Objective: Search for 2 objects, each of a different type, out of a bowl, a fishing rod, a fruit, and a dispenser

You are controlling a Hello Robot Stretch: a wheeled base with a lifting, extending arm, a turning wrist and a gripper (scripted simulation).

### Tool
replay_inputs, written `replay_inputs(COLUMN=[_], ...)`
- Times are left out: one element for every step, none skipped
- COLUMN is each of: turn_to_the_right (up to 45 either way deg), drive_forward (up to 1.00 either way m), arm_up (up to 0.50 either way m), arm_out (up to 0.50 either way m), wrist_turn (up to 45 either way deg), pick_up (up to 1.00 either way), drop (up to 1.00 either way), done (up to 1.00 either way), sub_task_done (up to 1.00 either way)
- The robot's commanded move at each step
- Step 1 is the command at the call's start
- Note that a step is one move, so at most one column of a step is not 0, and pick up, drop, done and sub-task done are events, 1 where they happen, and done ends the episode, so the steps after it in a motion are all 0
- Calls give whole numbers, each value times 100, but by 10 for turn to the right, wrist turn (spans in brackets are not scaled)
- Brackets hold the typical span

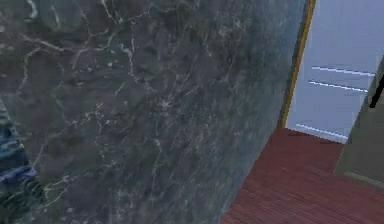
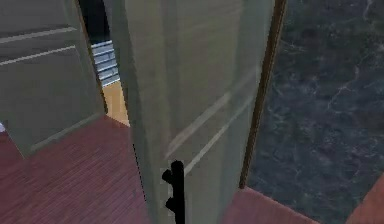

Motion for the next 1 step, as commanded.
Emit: replay_inputs(turn_to_the_right=[330], drive_forward=[0], arm_up=[0], arm_out=[0], wrist_turn=[0], pick_up=[0], drop=[0], done=[0], sub_task_done=[0])
